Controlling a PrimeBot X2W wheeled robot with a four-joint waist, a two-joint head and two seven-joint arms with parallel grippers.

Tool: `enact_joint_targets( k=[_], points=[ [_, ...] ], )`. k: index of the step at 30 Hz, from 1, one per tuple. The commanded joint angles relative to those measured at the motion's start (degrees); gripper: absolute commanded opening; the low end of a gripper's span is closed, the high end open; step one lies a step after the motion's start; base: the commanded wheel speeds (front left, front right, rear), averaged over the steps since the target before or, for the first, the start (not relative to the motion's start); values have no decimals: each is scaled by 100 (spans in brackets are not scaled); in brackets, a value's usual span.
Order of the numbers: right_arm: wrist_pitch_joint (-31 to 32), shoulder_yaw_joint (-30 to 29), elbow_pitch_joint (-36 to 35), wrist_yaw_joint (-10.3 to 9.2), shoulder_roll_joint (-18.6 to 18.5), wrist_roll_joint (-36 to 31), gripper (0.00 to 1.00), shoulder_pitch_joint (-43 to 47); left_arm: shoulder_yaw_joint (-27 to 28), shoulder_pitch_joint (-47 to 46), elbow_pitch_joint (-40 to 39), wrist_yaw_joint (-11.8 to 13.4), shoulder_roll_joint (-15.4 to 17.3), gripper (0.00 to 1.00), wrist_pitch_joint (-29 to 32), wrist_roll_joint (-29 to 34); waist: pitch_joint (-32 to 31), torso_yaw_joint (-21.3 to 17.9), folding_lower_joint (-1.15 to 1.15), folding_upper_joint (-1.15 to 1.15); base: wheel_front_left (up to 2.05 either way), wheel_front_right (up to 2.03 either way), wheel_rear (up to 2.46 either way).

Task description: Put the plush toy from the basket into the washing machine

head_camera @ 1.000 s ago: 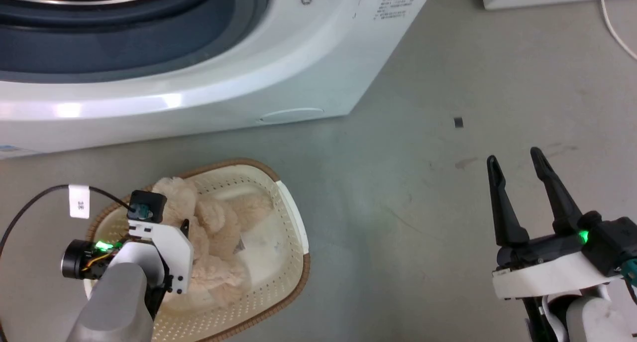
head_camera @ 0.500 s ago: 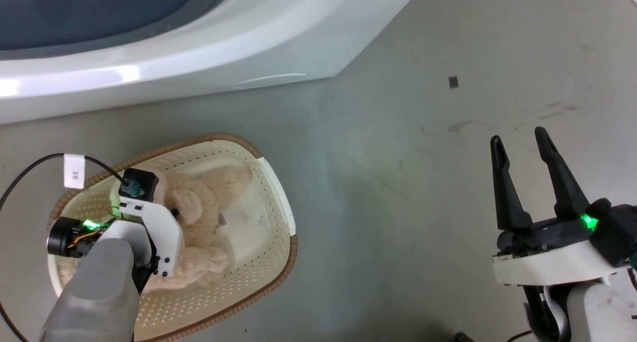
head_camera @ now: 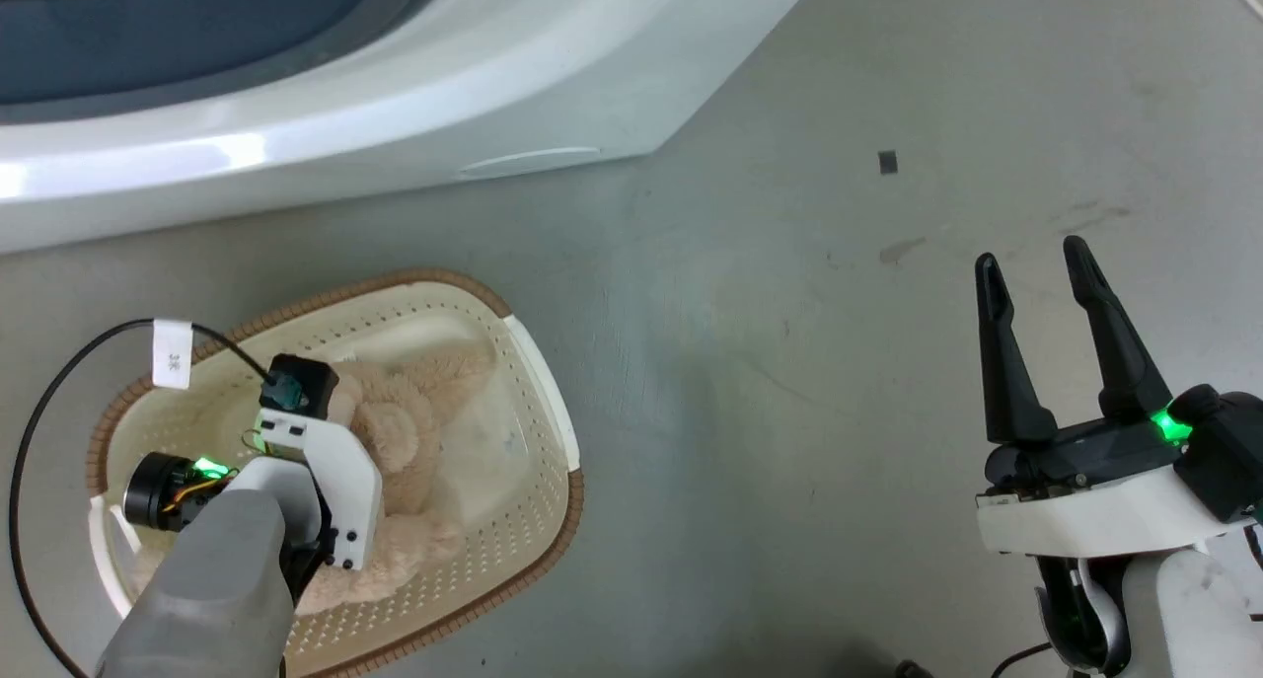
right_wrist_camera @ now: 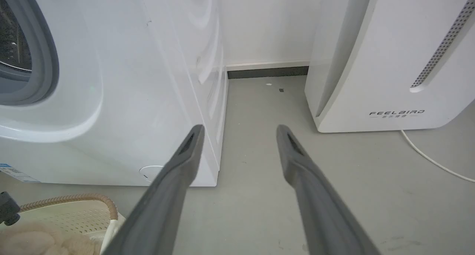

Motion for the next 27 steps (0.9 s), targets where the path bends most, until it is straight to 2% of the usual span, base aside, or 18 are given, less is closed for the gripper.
enact_joint_targets(
  k=[1,12,19,21,27],
  points=[
    [-50,-7,16,-5,-3,25,100,-101,-80,-49,97,-24,36,0,-71,-84,-106,10,0,0,0,0,0],
    [-50,-222,234,-5,-3,-166,100,285,-390,567,-313,-25,-134,0,-1517,-628,-1349,417,0,0,0,0,0],
    [-50,-307,326,-5,-3,-250,100,569,-361,965,-792,1,-200,0,-1940,-758,-1972,701,0,0,0,0,0],
    [-50,-339,342,-5,-3,-249,100,632,-263,1116,-1146,116,-197,0,-1958,-735,-2107,771,0,0,0,0,0],
    [-50,-359,364,-5,-3,-247,100,790,189,1955,-2858,447,-159,0,-1963,-440,-2430,936,0,0,0,0,0]
  ],
)
